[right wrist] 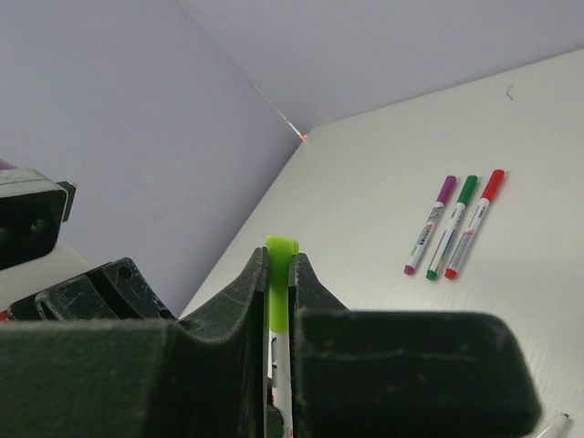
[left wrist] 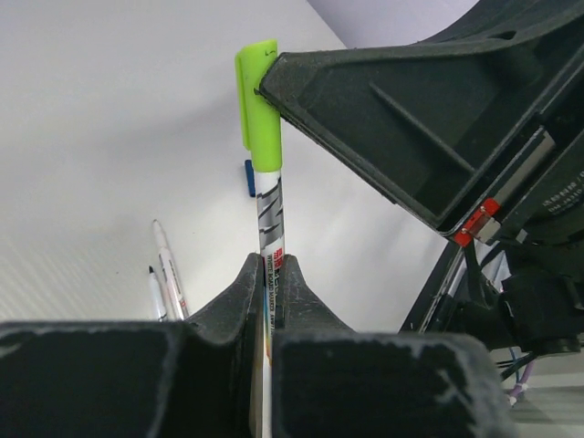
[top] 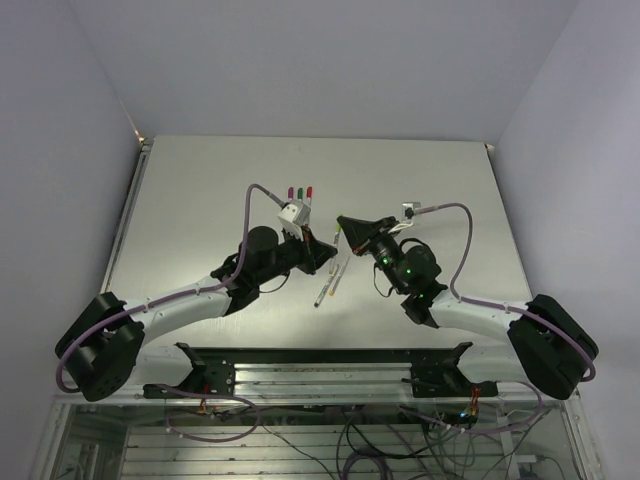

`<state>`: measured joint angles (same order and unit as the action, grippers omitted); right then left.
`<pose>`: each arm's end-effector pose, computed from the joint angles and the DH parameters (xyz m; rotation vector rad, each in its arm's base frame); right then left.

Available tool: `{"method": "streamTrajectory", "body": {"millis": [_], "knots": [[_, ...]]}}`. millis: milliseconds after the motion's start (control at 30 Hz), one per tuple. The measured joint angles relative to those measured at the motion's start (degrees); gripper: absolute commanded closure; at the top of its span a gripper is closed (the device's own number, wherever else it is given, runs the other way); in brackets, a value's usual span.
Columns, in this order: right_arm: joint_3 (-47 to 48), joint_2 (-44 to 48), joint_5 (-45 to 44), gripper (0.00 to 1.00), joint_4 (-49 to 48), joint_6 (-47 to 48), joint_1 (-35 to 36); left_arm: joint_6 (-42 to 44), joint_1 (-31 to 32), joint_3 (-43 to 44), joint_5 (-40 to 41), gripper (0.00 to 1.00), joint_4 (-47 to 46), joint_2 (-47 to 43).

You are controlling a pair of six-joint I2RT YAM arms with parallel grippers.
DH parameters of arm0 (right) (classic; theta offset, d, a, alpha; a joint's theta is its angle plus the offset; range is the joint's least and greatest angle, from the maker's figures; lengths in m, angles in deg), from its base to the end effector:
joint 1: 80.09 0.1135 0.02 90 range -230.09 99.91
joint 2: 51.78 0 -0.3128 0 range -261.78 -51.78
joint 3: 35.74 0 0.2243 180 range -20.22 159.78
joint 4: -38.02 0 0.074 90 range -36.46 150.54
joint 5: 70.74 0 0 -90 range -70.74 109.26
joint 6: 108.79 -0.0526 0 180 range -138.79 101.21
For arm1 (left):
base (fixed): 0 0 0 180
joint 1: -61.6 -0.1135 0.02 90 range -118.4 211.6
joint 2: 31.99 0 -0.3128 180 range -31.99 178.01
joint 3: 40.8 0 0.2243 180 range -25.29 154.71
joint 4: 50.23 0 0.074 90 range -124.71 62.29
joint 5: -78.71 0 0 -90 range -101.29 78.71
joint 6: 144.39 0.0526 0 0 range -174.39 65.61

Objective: Insert the pens into the pen caps

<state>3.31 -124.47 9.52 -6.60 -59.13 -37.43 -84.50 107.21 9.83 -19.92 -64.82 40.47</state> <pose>0.1805 0.1542 0.3118 0.1215 1.4654 1.0820 0.1755 -0.1906 0.3125 0.3655 1.7878 -1.0930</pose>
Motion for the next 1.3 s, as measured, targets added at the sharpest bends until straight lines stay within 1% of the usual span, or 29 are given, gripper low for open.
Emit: {"method": "streamTrajectory", "body": {"millis": [133, 433, 667, 700, 767, 900, 967, 1033, 1133, 1233, 1300], "knots": [[1.5, -0.2, -2.9, 1.00, 2.9, 1.7, 1.9, 1.1, 0.1, 0.1, 1.6, 0.93, 1.3, -0.3], [3.8, -3.0, -7.4, 1.00, 5.2, 2.9, 5.3, 3.4, 0.2, 0.9, 4.5, 0.93, 6.0, -1.0], [5.3, -2.9, -10.1, 1.00, 7.9, 3.6, 6.4, 3.5, 0.2, 0.9, 5.8, 0.93, 6.5, -1.0], [5.7, -2.4, -10.7, 0.98, 9.0, 3.8, 6.5, 3.5, 0.2, 0.9, 6.0, 0.93, 6.4, -1.0], [6.8, -1.1, -12.2, 0.89, 12.1, 4.5, 6.8, 3.5, 0.2, 0.9, 6.5, 0.93, 6.2, -1.2], [9.5, 2.4, -15.0, 0.61, 19.1, 6.8, 7.7, 3.6, 0.1, 0.9, 8.7, 0.93, 3.0, -1.6], [9.8, 5.0, -16.3, 0.52, 22.7, 8.2, 8.6, 3.6, -0.5, 0.9, 10.4, 0.93, 0.4, -1.8], [9.8, 8.0, -17.9, 0.50, 25.7, 9.5, 9.0, 3.6, -0.8, 0.9, 12.1, 0.93, -1.2, -1.9], [9.1, 13.6, -20.3, 0.49, 27.8, 10.4, 9.1, 3.8, -0.9, 1.0, 14.4, 0.93, -1.6, -0.8], [7.5, 20.2, -22.9, 0.49, 29.0, 10.5, 9.1, 4.5, -0.9, 2.5, 16.3, 0.93, -0.1, 2.5], [6.8, 23.1, -24.4, 0.49, 30.8, 10.4, 9.1, 5.3, -1.0, 5.1, 17.7, 0.93, 1.7, 5.8]]}}
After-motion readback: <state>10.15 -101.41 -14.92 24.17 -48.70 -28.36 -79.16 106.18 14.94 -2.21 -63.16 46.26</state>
